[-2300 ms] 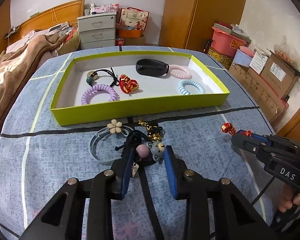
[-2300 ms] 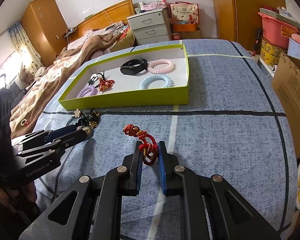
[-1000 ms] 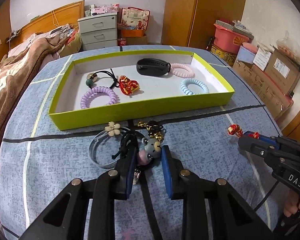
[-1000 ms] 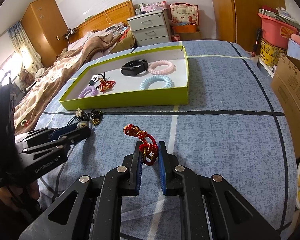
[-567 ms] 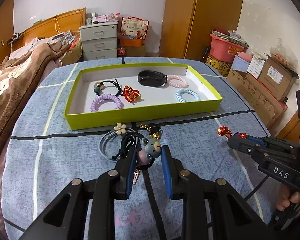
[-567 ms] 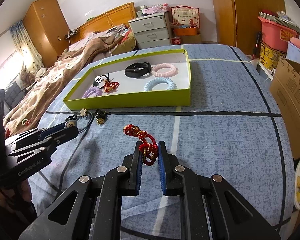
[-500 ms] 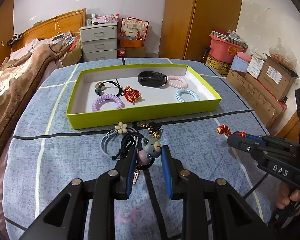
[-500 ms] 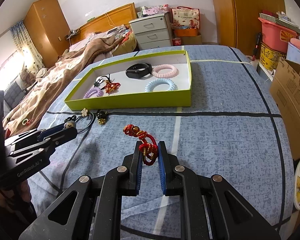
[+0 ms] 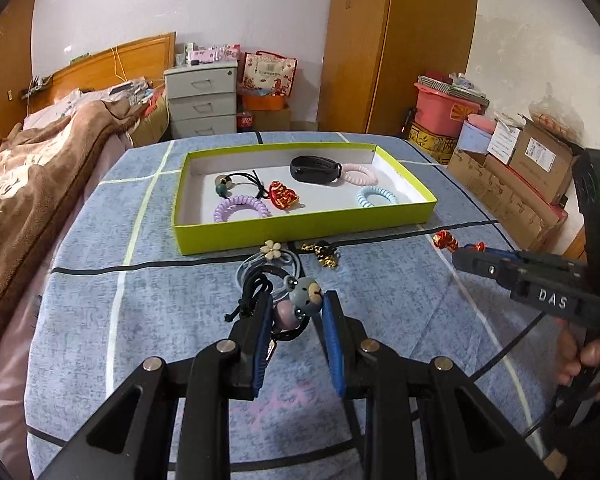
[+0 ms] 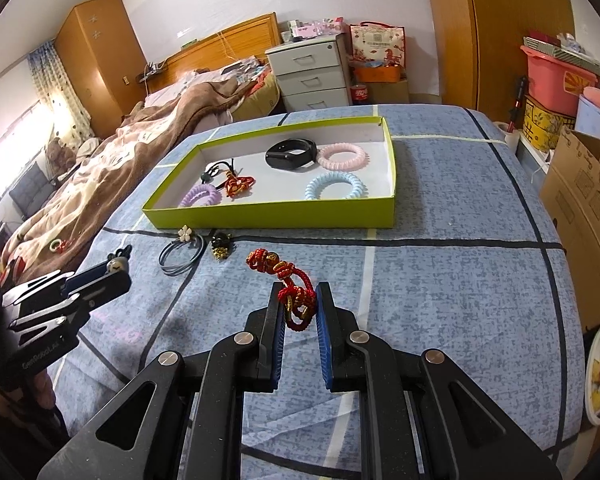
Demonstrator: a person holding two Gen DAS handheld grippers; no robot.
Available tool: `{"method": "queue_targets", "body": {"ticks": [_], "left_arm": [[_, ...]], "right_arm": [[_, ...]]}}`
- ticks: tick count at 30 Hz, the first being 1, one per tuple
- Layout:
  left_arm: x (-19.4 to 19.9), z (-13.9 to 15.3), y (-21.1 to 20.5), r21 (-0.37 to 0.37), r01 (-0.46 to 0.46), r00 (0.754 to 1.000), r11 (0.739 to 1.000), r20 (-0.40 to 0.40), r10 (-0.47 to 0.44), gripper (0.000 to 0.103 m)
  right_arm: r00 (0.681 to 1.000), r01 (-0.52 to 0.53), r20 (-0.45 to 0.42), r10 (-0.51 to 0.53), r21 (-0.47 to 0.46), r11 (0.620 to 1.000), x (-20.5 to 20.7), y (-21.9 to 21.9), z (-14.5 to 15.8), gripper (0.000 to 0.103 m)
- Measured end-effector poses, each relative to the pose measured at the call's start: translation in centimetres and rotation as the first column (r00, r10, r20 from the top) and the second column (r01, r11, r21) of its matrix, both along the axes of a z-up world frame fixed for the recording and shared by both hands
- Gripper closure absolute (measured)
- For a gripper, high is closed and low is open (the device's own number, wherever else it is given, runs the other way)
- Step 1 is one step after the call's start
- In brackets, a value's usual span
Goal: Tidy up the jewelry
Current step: 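Carry the red tassel charm with right while left carries mouse keychain into box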
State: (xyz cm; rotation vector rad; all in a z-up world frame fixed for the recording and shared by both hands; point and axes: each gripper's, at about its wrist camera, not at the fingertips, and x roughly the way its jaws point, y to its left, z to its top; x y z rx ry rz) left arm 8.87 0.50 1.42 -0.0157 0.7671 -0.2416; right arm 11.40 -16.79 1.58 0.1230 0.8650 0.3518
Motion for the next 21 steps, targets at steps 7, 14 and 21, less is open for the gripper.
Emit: {"method": "queue_targets", "body": {"ticks": [7, 14, 21], "left_arm": [[-0.7, -1.1, 1.0, 0.002, 0.001, 0.999, 1.0, -0.041, -0.001, 0.077], [0.2, -0.3, 1.5, 0.005, 0.001, 1.0, 1.0, -0.016, -0.001, 0.077], [3.4, 0.8, 1.8, 0.02, 0.013, 1.0, 1.0, -0.008, -0.013, 0.077]], "right_arm": [[1.0, -0.019, -0.013, 0.019, -0.009, 1.0, 0.0, 1.1, -0.4, 0.088], [1.0, -0.021, 0.0, 0.021, -0.023, 1.0, 1.0, 1.8, 0.2, 0.088], [0.999, -0.018, 0.035, 0.02, -0.055, 0.998, 3.5, 2.6, 1.8, 0.088]]}}
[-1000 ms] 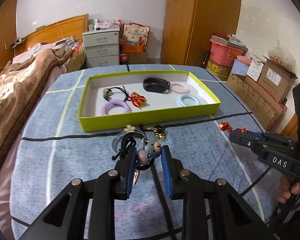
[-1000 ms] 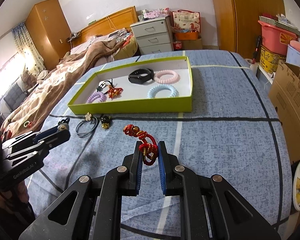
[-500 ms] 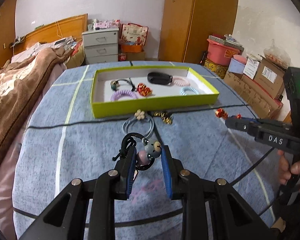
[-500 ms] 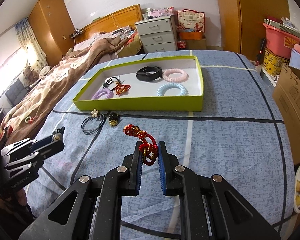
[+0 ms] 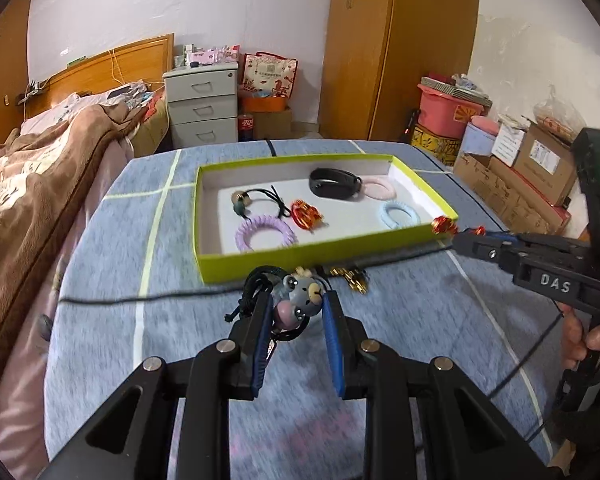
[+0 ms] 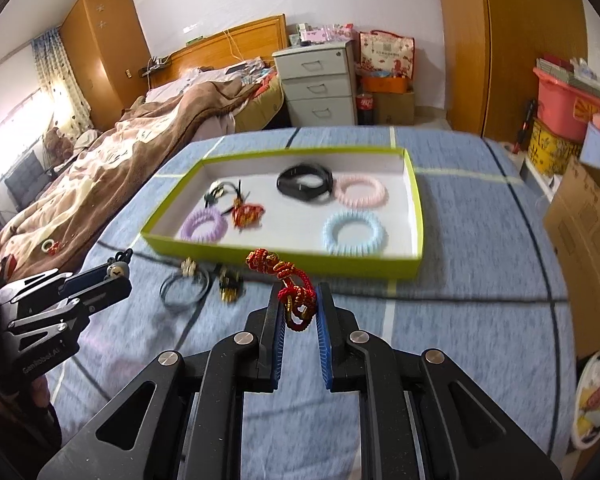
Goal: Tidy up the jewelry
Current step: 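Carry the red tassel charm with right while left carries mouse keychain into box, then open the right gripper over the box while left releases the mouse keychain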
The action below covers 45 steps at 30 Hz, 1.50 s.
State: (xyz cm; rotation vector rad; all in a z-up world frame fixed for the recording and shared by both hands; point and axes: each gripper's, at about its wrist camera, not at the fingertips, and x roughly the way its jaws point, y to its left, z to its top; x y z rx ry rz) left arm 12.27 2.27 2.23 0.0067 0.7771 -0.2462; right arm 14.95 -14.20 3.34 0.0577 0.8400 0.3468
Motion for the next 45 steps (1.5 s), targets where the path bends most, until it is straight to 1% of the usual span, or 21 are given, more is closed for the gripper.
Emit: {"method": "queue_targets", "body": {"ticks": [4, 8, 11, 15, 21, 25, 28, 36, 45], "left_arm": [[1.7, 0.5, 0.1, -0.002, 0.014, 1.0, 1.0, 0.009, -0.014, 0.077], [3.5, 0.8, 0.4, -0.004, 0.0, 1.0, 1.0, 0.017, 0.001, 0.076], [5.2, 0.7, 0.9, -0.032, -0.013, 1.0, 0.999, -0.004, 0.013, 0.076], [7.0, 0.5, 1.2, -0.016, -0.035, 0.999, 0.999, -0.014, 0.034, 0.076], [9.0, 0.0, 1.7, -0.013, -0.056, 0.998, 0.998, -0.031, 0.056, 0.076], [9.6, -0.5, 1.8, -0.009, -0.059, 0.997, 0.998, -0.044, 0.058, 0.076], [10.0, -1.0, 1.8, 0.002, -0.067, 0.996, 0.998, -0.058, 0.067, 0.076], [10.4, -1.7, 1.5, 0.001, -0.069, 0.995, 0.998, -0.075, 0.069, 0.076], [10.7, -2.5, 1.3, 0.006, -0.077, 0.993, 0.997, -0.093, 0.077, 0.076]], "right_arm": [[1.0, 0.001, 0.008, -0.001, -0.004, 1.0, 1.7, 0.3, 0.4, 0.088], [1.0, 0.002, -0.004, -0.002, -0.019, 1.0, 3.7, 0.8, 0.0, 0.088], [1.0, 0.001, -0.018, -0.002, -0.031, 1.0, 4.8, 1.2, -0.5, 0.088], [0.999, 0.008, -0.038, -0.01, -0.042, 0.999, 6.0, 1.4, -1.1, 0.088], [0.998, 0.014, -0.057, -0.017, -0.048, 0.999, 7.3, 1.6, -1.9, 0.088], [0.998, 0.017, -0.064, -0.022, -0.077, 0.997, 8.0, 2.0, -2.6, 0.088], [0.997, 0.019, -0.068, -0.025, -0.082, 0.996, 8.4, 2.1, -2.9, 0.088], [0.997, 0.026, -0.068, -0.035, -0.135, 0.991, 9.0, 2.4, -3.6, 0.088], [0.997, 0.037, -0.066, -0.048, -0.154, 0.987, 9.0, 2.0, -3.9, 0.088]]}}
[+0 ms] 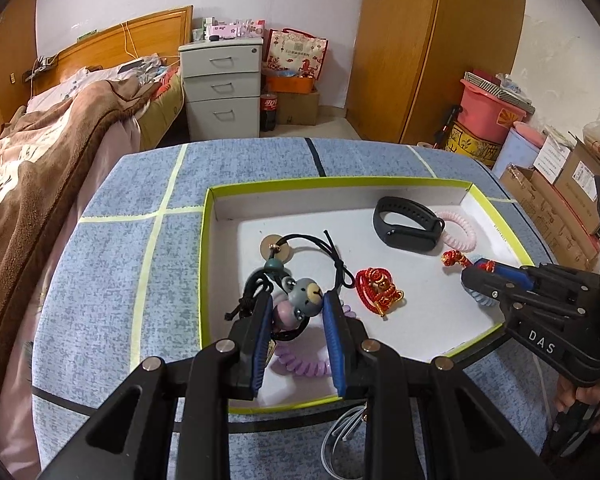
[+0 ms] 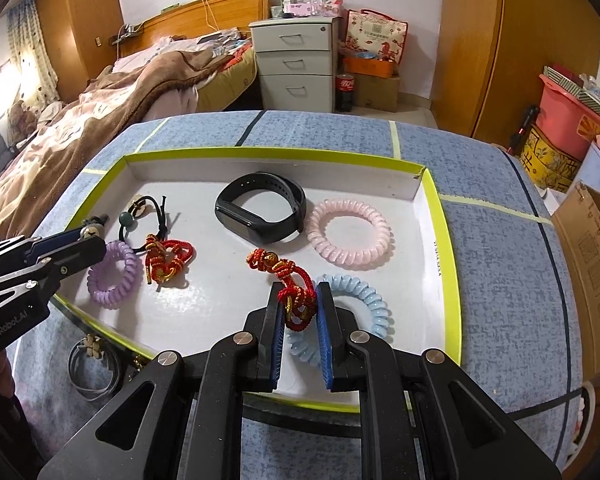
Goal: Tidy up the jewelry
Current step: 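Open the right gripper over the box while left releases the mouse keychain, then withdraw both open grippers from the box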
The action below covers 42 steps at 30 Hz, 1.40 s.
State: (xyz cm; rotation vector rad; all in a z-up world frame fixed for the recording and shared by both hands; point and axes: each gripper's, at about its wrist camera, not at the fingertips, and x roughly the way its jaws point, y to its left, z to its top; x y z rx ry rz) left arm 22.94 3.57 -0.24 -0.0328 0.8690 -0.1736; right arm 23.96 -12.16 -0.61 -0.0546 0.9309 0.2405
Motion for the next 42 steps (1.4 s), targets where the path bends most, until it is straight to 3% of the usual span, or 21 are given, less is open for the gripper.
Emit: {"method": "queue_targets", "body": {"ticks": [15, 20, 27, 31, 35, 42], "left_arm": [[-0.1, -0.3, 0.0, -0.003, -0.008, 1.0, 1.0, -0.013, 0.008, 0.063], [-0.3, -0.2, -0.1, -0.004, -0.009, 1.0, 1.0, -0.01, 0.009, 0.061], [-0.6, 0.3, -0.2, -0.016, -0.003, 1.0, 1.0, 0.004, 0.003, 0.055], [-1.3, 0.9, -0.1, -0.023, -0.008, 1.0, 1.0, 0.019, 0.008, 0.053], [-2.4, 1.6, 0.2, -0.041, -0.014, 0.999, 0.999, 0.035, 0.016, 0.05], [-5.0, 2.5, 1.2, -0.055, -0.047, 0.997, 0.997, 0.06, 0.05, 0.048]], "right_arm": [[1.0, 0.01, -0.015, -0.01, 0.003, 1.0, 0.3, -0.2, -0.3, 0.083], [1.0, 0.016, -0.008, -0.015, 0.013, 1.0, 0.2, -0.6, -0.2, 0.067], [1.0, 0.016, 0.004, -0.016, 0.037, 0.999, -0.1, -0.8, 0.2, 0.066], [1.0, 0.02, 0.016, -0.02, 0.057, 0.998, -0.7, -1.1, 0.7, 0.065], [0.999, 0.017, 0.04, -0.02, 0.077, 0.997, -1.6, -1.1, 1.5, 0.057], [0.997, -0.005, 0.08, -0.004, 0.109, 0.994, -4.0, -1.1, 2.7, 0.057]]}}
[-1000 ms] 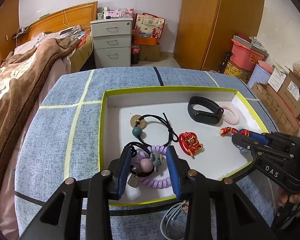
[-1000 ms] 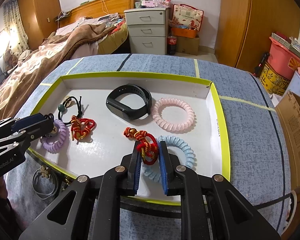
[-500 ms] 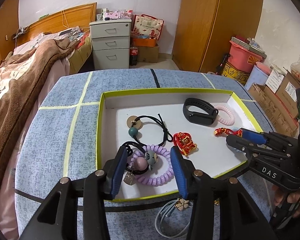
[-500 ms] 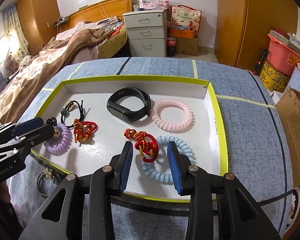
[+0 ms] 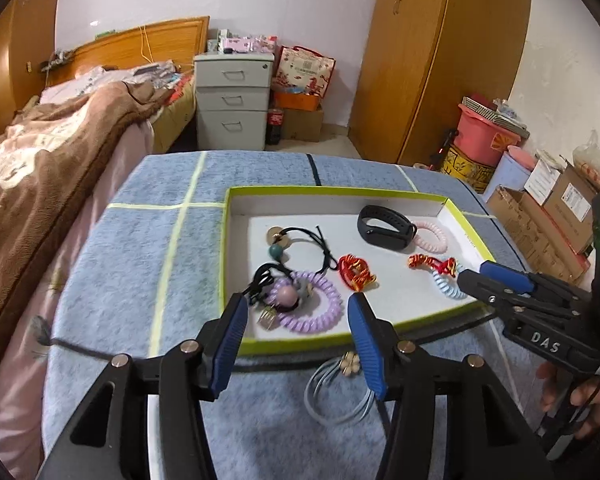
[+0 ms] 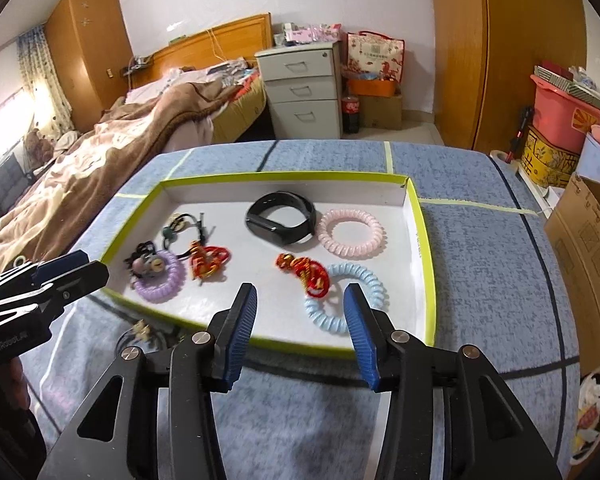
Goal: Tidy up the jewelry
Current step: 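Withdraw both open grippers from the box, then grasp the small black-and-gold charm with the right gripper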
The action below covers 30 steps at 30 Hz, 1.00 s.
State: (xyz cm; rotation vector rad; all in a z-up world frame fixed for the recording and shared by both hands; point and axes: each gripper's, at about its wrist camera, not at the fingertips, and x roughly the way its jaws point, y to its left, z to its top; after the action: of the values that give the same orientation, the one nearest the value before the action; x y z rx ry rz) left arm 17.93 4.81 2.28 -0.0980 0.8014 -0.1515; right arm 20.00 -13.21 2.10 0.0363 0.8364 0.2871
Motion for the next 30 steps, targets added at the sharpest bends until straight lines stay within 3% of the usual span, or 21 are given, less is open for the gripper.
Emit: {"method": "queue_targets", "body": {"ticks": [13, 30], "left_arm": [[-5.0, -0.5, 2.7, -0.057, -0.043, 0.999, 0.997, -0.011, 0.043, 0.048], [-7.0, -2.3, 4.2, -0.094, -0.035, 0.998, 0.995, -0.045, 0.031, 0.048]], "right_arm": [[0.994, -0.104, -0.016, 0.105, 0.008, 0.995, -3.3, 3.0, -1.3, 0.057], [0.985, -0.151, -0.082, 0.149, -0.018, 0.988, -2.6, 6.2, -3.6, 0.057]]}}
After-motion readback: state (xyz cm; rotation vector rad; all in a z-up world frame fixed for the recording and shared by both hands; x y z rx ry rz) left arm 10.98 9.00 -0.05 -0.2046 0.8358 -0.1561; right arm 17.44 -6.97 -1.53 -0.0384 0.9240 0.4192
